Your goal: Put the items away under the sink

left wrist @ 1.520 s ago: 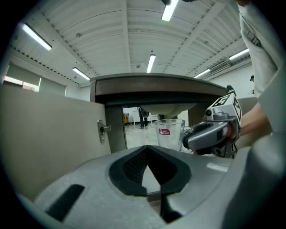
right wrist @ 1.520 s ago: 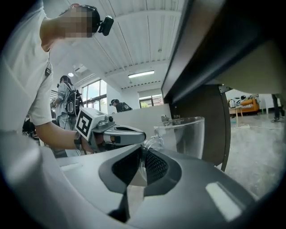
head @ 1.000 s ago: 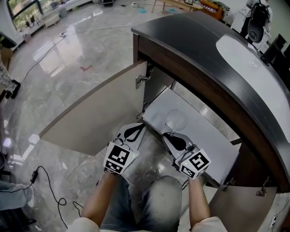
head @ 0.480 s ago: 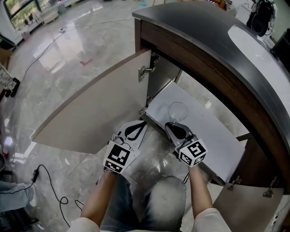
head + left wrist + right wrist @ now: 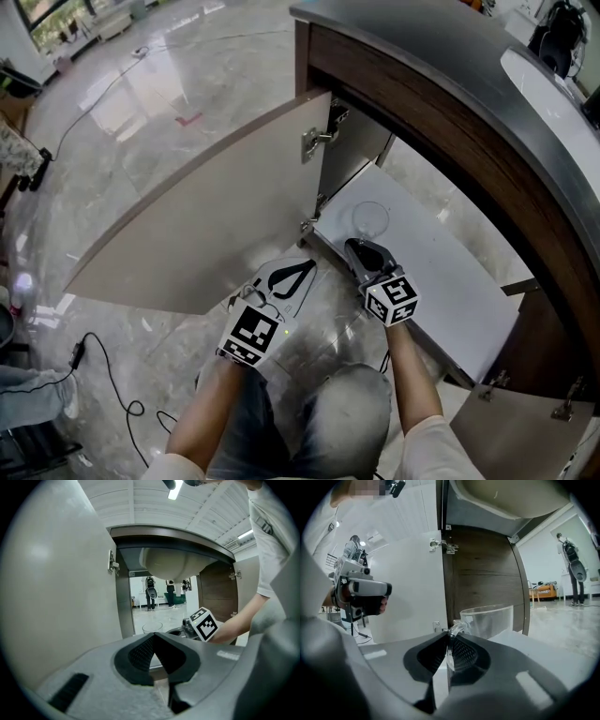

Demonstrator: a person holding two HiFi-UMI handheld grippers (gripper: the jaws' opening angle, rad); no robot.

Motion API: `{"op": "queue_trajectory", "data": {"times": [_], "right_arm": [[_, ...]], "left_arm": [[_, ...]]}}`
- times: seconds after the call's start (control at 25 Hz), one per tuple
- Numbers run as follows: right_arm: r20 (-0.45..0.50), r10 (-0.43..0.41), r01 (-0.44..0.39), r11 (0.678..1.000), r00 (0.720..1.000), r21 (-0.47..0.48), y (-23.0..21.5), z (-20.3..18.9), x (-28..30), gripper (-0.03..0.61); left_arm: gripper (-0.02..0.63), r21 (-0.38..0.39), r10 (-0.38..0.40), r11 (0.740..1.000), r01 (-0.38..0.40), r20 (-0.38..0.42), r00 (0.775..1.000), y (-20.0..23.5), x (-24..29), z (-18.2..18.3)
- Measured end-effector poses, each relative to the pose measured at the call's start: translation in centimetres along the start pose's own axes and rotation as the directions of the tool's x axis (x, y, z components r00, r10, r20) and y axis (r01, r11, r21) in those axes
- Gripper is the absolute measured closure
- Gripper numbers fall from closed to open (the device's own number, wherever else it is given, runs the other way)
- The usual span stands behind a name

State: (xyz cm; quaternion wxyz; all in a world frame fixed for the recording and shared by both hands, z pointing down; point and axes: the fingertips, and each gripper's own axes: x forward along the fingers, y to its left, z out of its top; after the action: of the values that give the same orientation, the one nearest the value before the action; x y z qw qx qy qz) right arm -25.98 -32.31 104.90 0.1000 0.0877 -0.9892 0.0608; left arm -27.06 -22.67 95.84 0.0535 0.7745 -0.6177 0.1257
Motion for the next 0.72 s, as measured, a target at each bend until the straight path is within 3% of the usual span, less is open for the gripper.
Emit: {"op": "queue_trajectory", "data": {"times": [0.52, 0.72], "right_arm": [[-0.063, -0.044, 0.048, 0.997, 0.997, 0.059, -1.7, -3.9, 2.8, 0.561], [-0.063, -0.067, 0.069, 0.997, 0.996, 0.032, -1.9, -4.3, 3.2, 0.561]], "left_arm": [[0.609, 0.013, -0.003, 1.000, 0.003, 0.010, 1.000, -0.9, -0.7, -0.9], [0.609, 0.007, 0.005, 1.000, -0.006, 0.016, 1.000, -0.8, -0.8, -1.0]]}}
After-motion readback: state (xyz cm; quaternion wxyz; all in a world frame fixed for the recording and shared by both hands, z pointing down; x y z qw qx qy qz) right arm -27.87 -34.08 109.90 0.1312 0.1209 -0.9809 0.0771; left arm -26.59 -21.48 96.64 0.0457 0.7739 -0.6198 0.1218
